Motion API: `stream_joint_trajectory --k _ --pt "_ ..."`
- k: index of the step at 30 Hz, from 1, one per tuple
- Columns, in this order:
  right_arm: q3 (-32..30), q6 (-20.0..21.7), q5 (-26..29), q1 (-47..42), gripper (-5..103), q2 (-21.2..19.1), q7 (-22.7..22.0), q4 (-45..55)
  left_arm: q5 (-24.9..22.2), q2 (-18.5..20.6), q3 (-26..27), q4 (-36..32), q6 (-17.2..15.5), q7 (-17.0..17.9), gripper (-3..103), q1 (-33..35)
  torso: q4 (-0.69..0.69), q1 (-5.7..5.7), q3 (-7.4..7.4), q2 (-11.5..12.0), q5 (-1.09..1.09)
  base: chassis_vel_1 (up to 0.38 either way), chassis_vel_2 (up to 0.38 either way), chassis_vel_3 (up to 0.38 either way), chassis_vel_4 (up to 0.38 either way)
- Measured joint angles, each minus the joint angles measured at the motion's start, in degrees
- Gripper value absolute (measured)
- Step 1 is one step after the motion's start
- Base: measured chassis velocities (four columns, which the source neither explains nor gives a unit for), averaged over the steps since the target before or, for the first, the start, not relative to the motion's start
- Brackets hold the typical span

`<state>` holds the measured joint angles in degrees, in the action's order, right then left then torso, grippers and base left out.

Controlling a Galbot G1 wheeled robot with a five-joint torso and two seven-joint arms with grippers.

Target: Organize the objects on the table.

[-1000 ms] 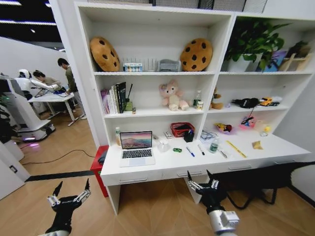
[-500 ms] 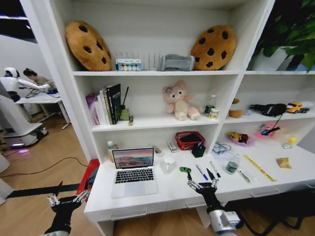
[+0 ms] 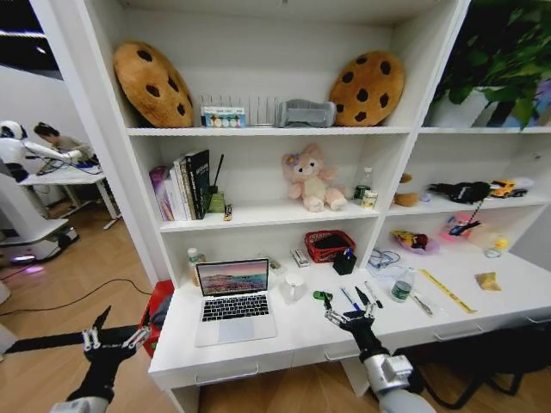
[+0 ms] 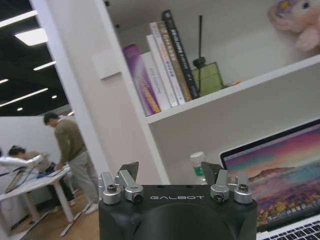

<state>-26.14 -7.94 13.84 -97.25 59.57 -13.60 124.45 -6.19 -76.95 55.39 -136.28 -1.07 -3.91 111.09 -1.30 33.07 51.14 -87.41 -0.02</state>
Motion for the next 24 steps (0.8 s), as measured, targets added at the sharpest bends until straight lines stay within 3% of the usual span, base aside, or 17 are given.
stream_joint_trajectory --k 2,4,5,7,8,10,12,13,14,15,18,20,23,24 --pt "-0.50 -0.16 -0.06 0.12 100 -0.36 0.00 -0.70 -1.90 6.32 1.21 1.75 -0.01 -1.97 63 -0.42 -0.01 0.01 0.00 0.01 0.02 -0.036 0.023 0.052 -0.042" --pt "-0.68 -0.18 -0.09 0.20 100 -0.57 0.06 -1.00 -2.79 8.58 1.73 2.45 -0.02 -2.40 63 -0.62 0.00 0.02 0.00 0.01 0.01 -0.016 0.014 0.026 -0.014" --pt "-1.03 -0.20 -0.06 0.47 100 -1.27 0.16 -1.62 -5.17 13.61 3.17 4.41 -0.10 -3.32 51 -1.46 0.01 0.01 0.00 0.01 0.00 0.000 0.000 0.000 0.000" --pt "-1.09 -0.20 -0.02 0.51 100 -1.52 0.21 -1.74 -5.82 14.98 3.58 5.02 -0.23 -3.53 51 -1.76 0.01 0.01 0.00 0.01 0.00 0.000 0.000 0.000 0.000" --pt "-1.25 -0.20 0.31 0.49 100 -2.28 0.32 -1.98 -8.56 20.60 4.80 8.22 -0.72 -3.89 41 -3.55 -0.01 -0.01 0.00 0.00 0.02 0.000 0.000 0.000 0.000" --pt "-1.27 -0.19 0.44 0.39 100 -2.50 0.39 -2.01 -9.27 22.02 4.92 9.14 -0.75 -4.27 41 -4.18 0.02 -0.01 0.00 0.00 0.01 0.000 0.000 0.000 0.000" --pt "-1.50 -0.10 0.71 -0.20 100 -3.11 0.54 -2.14 -12.58 30.90 4.67 14.27 -1.17 -6.39 30 -9.07 0.00 -0.01 0.00 0.00 0.00 0.000 0.000 0.000 0.000" --pt "-1.60 -0.08 0.73 -0.47 100 -3.17 0.54 -2.25 -13.34 33.41 4.09 15.66 -1.17 -7.70 24 -10.78 0.00 -0.01 0.00 0.00 0.01 0.000 0.000 0.000 0.000" --pt "-1.60 -0.08 0.73 -0.47 100 -3.17 0.54 -2.25 -13.34 33.41 4.09 15.66 -1.17 -7.70 24 -10.78 0.00 -0.01 0.00 0.00 0.01 0.000 0.000 0.000 0.000" --pt "-1.85 -0.07 0.74 -1.02 100 -3.22 0.56 -2.52 -14.59 37.73 2.62 18.12 -1.15 -10.34 19 -14.00 -0.02 0.00 0.00 0.00 0.01 0.000 0.000 0.000 0.000" --pt "-2.05 -0.07 0.74 -1.36 100 -3.23 0.57 -2.75 -15.33 40.70 1.49 19.84 -0.97 -12.74 13 -15.94 -0.02 0.00 0.00 0.01 0.00 0.000 0.000 0.000 0.000" --pt "-2.57 -0.33 0.67 -1.79 100 -3.28 0.84 -3.72 -17.29 47.45 -0.84 22.94 0.11 -18.62 1 -19.00 -0.01 0.00 0.01 0.01 0.01 0.000 0.000 0.000 0.000" --pt "-2.70 -0.83 0.44 -1.60 100 -2.98 1.17 -4.99 -19.10 52.30 -2.01 24.62 0.30 -22.76 0 -20.11 0.00 0.00 0.00 0.01 0.02 0.000 0.000 0.000 0.000" --pt "-2.70 -0.83 0.44 -1.60 100 -2.98 1.17 -4.99 -19.10 52.30 -2.01 24.62 0.30 -22.76 0 -20.11 0.00 0.00 0.00 0.01 0.02 0.000 0.000 0.000 0.000"
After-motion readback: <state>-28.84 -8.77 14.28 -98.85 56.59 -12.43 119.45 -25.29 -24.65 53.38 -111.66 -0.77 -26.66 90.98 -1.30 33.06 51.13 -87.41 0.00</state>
